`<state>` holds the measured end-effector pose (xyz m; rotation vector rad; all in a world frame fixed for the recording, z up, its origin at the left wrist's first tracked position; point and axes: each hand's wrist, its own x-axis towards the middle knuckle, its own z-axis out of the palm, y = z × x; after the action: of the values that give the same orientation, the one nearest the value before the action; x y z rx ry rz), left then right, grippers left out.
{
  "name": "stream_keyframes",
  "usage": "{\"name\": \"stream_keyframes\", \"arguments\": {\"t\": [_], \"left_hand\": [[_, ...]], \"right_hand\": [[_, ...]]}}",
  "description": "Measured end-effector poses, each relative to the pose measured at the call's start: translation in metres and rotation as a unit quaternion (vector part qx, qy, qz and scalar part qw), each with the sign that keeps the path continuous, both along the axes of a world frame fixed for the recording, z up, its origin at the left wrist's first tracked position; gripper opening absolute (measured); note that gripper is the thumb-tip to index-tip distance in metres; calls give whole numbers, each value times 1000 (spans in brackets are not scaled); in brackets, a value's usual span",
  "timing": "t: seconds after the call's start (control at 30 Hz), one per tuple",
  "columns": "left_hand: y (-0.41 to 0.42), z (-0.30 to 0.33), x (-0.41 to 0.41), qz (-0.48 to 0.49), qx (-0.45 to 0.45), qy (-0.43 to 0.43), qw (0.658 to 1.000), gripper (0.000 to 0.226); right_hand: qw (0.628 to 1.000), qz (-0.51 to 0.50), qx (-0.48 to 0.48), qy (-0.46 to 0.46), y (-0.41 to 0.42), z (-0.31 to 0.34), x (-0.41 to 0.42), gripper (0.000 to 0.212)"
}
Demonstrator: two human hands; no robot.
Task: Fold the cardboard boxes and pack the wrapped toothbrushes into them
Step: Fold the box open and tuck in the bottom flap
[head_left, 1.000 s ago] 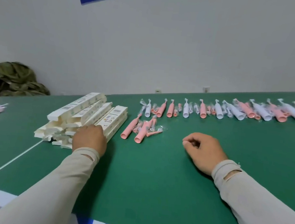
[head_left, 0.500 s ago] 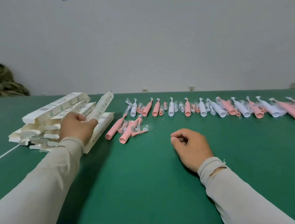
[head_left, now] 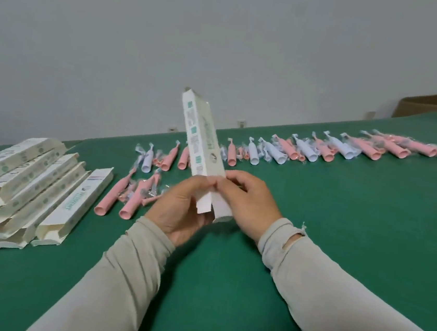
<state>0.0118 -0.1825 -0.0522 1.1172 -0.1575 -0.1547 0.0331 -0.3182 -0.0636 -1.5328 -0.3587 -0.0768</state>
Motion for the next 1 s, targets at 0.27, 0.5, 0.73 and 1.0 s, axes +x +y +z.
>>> {"name": "stream_keyframes", "arguments": {"t": [0.27,0.5,0.73,1.0], "left_hand": [[15,-13,15,107,15,-46,993,23],[4,-18,14,91,-5,-19,996,36],[11,-12,7,33,-173,-17,984,43],[22,-6,12,133,-187,20,973,58]], "right_hand": [[993,-1,-105,-60,4,-5,-7,26],[990,-48,-129,-40,11,-8,-7,8],[955,202,62,208,5,-2,-15,21],[982,-49,-165,-81,18,-14,-15,11]]}}
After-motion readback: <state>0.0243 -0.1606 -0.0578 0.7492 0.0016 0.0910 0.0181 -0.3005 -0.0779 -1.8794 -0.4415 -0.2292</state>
